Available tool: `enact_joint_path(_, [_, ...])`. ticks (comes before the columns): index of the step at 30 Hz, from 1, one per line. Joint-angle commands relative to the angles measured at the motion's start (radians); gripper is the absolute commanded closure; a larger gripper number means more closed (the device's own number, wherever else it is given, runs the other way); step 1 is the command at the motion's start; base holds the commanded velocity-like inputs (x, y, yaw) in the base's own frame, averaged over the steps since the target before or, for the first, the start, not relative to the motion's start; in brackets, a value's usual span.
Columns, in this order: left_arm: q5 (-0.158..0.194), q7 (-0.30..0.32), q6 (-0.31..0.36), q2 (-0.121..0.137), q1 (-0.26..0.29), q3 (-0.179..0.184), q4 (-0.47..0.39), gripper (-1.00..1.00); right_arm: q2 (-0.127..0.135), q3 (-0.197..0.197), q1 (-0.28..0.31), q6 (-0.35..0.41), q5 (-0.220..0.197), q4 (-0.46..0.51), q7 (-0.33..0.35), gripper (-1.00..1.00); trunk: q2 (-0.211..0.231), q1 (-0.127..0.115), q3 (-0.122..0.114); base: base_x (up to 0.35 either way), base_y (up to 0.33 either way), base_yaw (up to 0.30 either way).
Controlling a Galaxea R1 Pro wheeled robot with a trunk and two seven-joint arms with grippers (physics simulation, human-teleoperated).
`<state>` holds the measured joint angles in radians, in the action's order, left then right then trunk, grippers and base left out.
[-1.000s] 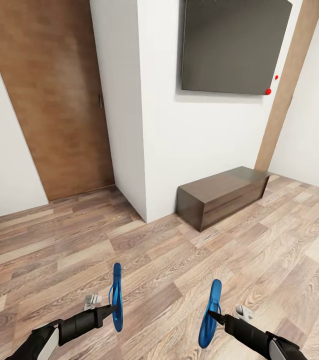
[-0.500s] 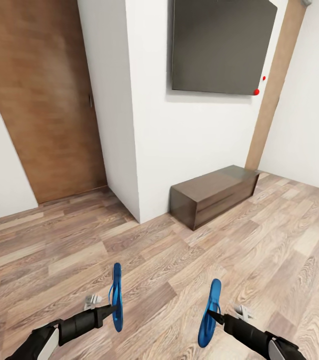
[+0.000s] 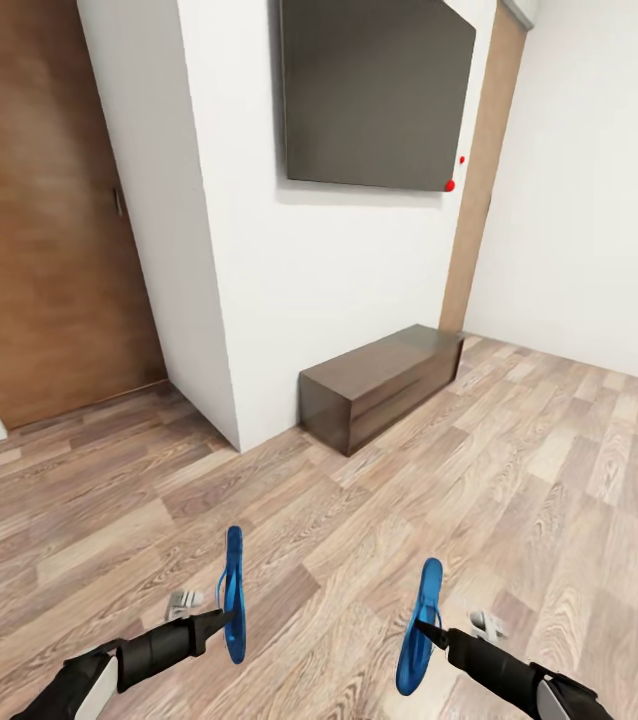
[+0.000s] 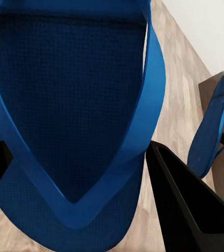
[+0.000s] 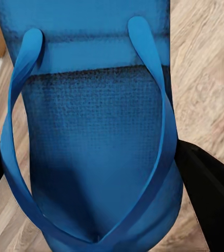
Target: In the bedroom, move the book from the bed onto either nightstand, and place the two sandals side by side next to the bed.
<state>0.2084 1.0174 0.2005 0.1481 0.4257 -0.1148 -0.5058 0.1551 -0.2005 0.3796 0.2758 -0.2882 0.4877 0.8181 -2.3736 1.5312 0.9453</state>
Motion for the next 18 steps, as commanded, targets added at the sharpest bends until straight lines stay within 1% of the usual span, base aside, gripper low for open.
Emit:
enact_joint_path(1, [0.005,0.005,0.005,0.0,0.0,-0.002,0.0,1.0,0.002,-0.002,0.001,0.011,-0.009,-0.002,0.003,1.0,0.0,0.0,0.001,0.0,0.0,-0.3])
enact_joint_path(3, [0.004,0.005,-0.004,0.0,0.0,-0.002,0.0,1.0,0.004,-0.002,0.001,0.01,-0.009,-0.017,0.003,1.0,0.0,0.0,0.001,0.0,0.0,-0.3])
enact_joint_path(4, [0.004,0.005,-0.011,0.001,-0.001,-0.001,0.0,1.0,0.005,-0.002,0.001,0.009,-0.008,-0.045,0.003,1.0,0.0,0.0,0.001,0.0,0.0,-0.3])
enact_joint_path(5, [0.004,0.006,-0.02,0.0,-0.002,-0.001,0.013,1.0,0.007,-0.002,0.001,0.002,-0.008,-0.108,0.003,1.0,0.0,0.0,0.001,0.0,0.0,-0.3])
enact_joint_path(6, [0.003,0.006,-0.023,0.0,-0.002,-0.001,0.023,1.0,0.007,-0.002,0.001,-0.003,-0.008,-0.131,0.004,1.0,0.0,0.0,0.001,0.0,0.0,-0.3])
enact_joint_path(7, [0.002,0.006,-0.042,-0.001,-0.002,0.0,0.062,1.0,0.008,-0.003,0.001,-0.02,-0.008,-0.192,0.005,1.0,0.0,0.0,0.001,0.0,0.0,-0.3])
enact_joint_path(9, [0.001,0.006,-0.093,0.0,-0.002,-0.001,0.111,1.0,0.009,-0.003,0.001,-0.043,-0.009,-0.242,0.007,1.0,0.0,0.0,0.001,0.0,0.0,-0.3])
enact_joint_path(10, [0.001,0.006,-0.138,0.0,-0.002,-0.001,0.143,1.0,0.009,-0.002,0.001,-0.058,-0.008,-0.26,0.007,1.0,0.0,0.0,0.001,0.0,0.0,-0.3])
enact_joint_path(12, [0.001,0.005,-0.185,0.0,-0.002,0.0,0.187,1.0,0.008,-0.001,0.001,-0.084,-0.008,-0.273,0.006,1.0,0.0,0.0,0.001,0.0,0.0,-0.3])
enact_joint_path(14, [0.001,0.005,-0.218,-0.001,-0.002,0.003,0.219,1.0,0.007,-0.001,0.001,-0.12,-0.008,-0.279,0.006,1.0,0.0,0.0,0.001,0.0,0.0,-0.3])
enact_joint_path(18, [-0.002,0.003,-0.24,-0.001,-0.002,0.008,0.239,1.0,0.009,-0.001,0.001,-0.165,-0.008,-0.283,0.006,1.0,0.0,0.0,0.001,0.0,0.0,-0.3])
